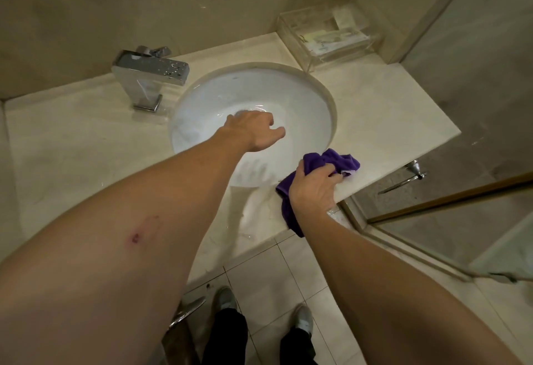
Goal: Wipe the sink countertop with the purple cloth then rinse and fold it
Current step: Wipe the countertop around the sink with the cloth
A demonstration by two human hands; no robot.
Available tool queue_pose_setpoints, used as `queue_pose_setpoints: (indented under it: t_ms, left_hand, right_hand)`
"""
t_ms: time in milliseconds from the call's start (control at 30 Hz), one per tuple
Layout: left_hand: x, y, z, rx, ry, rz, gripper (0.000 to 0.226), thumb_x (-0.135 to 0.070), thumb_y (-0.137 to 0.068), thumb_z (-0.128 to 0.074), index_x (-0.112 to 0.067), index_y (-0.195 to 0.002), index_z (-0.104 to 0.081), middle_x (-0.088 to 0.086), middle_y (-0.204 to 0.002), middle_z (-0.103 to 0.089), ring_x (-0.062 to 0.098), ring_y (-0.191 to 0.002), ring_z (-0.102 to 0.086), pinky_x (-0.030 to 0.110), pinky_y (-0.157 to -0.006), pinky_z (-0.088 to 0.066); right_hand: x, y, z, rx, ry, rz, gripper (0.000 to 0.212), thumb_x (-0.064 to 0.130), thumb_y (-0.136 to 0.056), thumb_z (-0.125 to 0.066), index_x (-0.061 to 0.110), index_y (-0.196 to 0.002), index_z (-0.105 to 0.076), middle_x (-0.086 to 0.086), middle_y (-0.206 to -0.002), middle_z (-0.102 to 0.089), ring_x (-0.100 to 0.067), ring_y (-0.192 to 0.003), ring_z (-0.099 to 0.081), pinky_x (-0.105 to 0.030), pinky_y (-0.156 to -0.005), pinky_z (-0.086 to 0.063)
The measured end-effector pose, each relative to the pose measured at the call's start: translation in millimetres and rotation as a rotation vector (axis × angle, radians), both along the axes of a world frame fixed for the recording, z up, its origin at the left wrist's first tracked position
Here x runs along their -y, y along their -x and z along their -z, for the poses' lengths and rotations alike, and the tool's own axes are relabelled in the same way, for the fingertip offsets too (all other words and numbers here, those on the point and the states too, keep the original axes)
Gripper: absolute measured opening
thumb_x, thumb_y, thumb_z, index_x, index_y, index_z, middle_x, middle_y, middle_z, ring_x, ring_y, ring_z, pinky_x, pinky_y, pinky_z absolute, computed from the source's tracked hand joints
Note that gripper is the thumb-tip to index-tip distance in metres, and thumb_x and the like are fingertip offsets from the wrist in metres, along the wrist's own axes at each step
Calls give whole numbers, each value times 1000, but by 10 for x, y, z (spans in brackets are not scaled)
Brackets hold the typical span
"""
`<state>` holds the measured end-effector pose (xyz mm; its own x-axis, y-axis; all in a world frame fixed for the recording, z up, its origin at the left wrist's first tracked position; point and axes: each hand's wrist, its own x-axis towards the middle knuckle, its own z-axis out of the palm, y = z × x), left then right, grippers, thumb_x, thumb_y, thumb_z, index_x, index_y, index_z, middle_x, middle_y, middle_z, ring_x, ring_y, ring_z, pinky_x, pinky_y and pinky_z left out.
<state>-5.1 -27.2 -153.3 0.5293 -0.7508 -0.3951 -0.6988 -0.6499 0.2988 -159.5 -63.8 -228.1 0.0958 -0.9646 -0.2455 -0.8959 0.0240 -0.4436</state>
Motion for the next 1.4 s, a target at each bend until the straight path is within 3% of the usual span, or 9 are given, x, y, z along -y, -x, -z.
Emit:
queue_pose_setpoints:
  t_ms: [133,267,400,567,700,867,1067,1300,1400]
  left_hand:
    - [-93,-99,95,-14,-14,-6,56,-52,-98,-40,-22,-143,-49,5,-154,-43,29,-138,-39,46,-107,-30]
    - [-175,-181,154,-24,-22,-19,53,-47,-98,-44,-21,-144,-49,6,-156,-40,28,-139,-39,45,-108,-30]
    - [-300,-342,174,-46,11,-76,50,-45,-98,-47,-22,-142,-51,1,-147,-50,27,-132,-46,43,-105,-32]
    - [-327,-423,55,-96,43,-182,45,-45,-99,-46,-25,-138,-53,4,-142,-55,29,-131,-47,43,-104,-32]
    - [-245,-415,-147,-347,227,-441,60,-60,-83,-52,-25,-130,-60,1,-132,-61,26,-124,-54,45,-108,-41]
    - [-322,-396,-293,-403,312,-629,51,-55,-90,-52,-24,-131,-59,1,-132,-59,25,-123,-53,42,-106,-43]
    - [-734,-78,-286,-417,380,-1010,50,-58,-93,-47,-24,-127,-57,1,-135,-55,22,-114,-52,36,-92,-40]
    - [-1507,328,-605,-605,701,-1441,42,-64,-100,-35,-30,-103,-59,2,-107,-68,22,-92,-65,34,-70,-49]
    - [-2010,419,-519,-630,830,-1562,54,-69,-94,-44,-24,-105,-71,8,-109,-74,28,-100,-70,43,-90,-55]
  right_hand:
    - [-6,-230,10,14,-21,70,62,52,-103,-46,5,-141,-34,-18,-141,-40,-32,-114,-58,-39,-72,-45]
    - [-1,-495,16,99,-42,104,62,53,-103,-45,6,-142,-34,-18,-142,-41,-34,-119,-55,-44,-83,-51]
    - [97,-813,-35,304,-72,27,68,59,-101,-44,10,-148,-36,-14,-147,-42,-34,-130,-49,-48,-101,-45]
    - [288,-909,-324,488,-122,-116,55,61,-95,-55,15,-125,-53,-7,-121,-61,-26,-103,-63,-48,-95,-53]
    - [401,-895,-494,564,-212,-256,49,60,-88,-64,15,-107,-62,-6,-99,-69,-23,-89,-68,-46,-85,-59]
    - [479,-894,-599,620,-423,-356,43,52,-89,-69,11,-101,-64,-10,-89,-69,-29,-82,-70,-46,-77,-60]
    - [215,-916,-718,631,-726,-570,27,37,-92,-67,14,-104,-62,-12,-96,-69,-28,-83,-69,-45,-79,-60]
    - [-794,-1021,-1010,627,-1010,-782,23,32,-93,-69,14,-107,-67,-11,-99,-75,-25,-87,-75,-39,-73,-64]
    - [-1316,-1061,-1013,600,-1128,-844,25,36,-95,-69,16,-111,-68,-5,-100,-77,-20,-89,-75,-33,-72,-62]
